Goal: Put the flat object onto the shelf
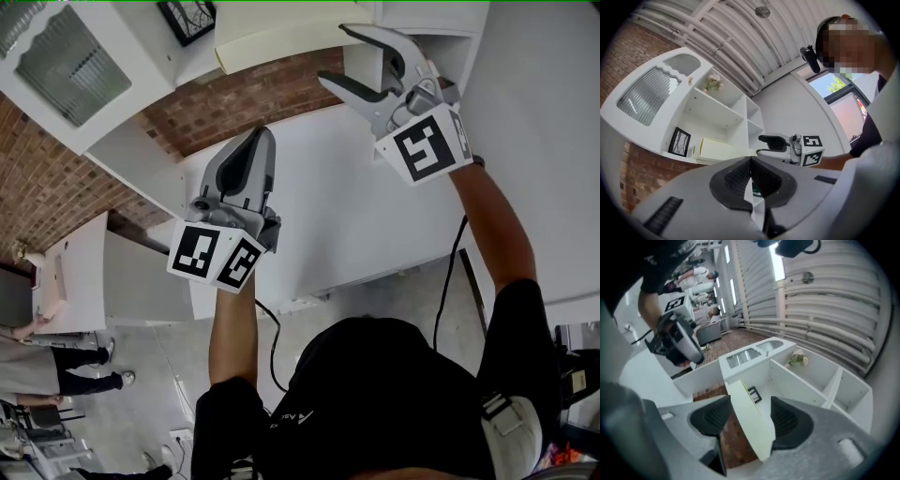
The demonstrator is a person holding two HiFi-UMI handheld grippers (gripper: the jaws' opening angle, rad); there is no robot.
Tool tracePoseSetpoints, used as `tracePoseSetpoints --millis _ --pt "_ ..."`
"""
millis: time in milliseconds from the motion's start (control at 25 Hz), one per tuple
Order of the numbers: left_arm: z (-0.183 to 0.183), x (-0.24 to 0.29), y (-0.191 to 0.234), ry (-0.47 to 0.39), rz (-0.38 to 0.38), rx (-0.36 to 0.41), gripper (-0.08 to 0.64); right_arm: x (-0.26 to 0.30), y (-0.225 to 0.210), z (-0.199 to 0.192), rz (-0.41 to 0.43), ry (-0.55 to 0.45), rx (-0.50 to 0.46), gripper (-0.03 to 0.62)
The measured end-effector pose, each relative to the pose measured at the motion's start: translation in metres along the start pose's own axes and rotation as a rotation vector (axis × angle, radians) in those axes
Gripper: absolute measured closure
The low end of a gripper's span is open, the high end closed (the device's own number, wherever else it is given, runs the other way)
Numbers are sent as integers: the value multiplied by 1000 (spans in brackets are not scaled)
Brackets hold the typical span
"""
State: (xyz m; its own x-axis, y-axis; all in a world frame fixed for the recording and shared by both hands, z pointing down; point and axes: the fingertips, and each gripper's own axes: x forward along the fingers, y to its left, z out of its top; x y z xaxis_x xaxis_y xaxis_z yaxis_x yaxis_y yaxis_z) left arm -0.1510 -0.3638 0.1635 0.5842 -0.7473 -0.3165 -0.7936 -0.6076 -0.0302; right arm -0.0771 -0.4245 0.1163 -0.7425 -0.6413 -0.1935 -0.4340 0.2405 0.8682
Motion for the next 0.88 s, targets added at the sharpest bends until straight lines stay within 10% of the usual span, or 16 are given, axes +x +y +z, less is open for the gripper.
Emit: tracePoseSetpoints --millis 360,880 --pt "0 -11 -28 -12 -5 57 561 -49 47 28 6 -139 466 454" --pt "-32 -24 -49 2 33 28 561 -88 106 10 34 -146 756 591"
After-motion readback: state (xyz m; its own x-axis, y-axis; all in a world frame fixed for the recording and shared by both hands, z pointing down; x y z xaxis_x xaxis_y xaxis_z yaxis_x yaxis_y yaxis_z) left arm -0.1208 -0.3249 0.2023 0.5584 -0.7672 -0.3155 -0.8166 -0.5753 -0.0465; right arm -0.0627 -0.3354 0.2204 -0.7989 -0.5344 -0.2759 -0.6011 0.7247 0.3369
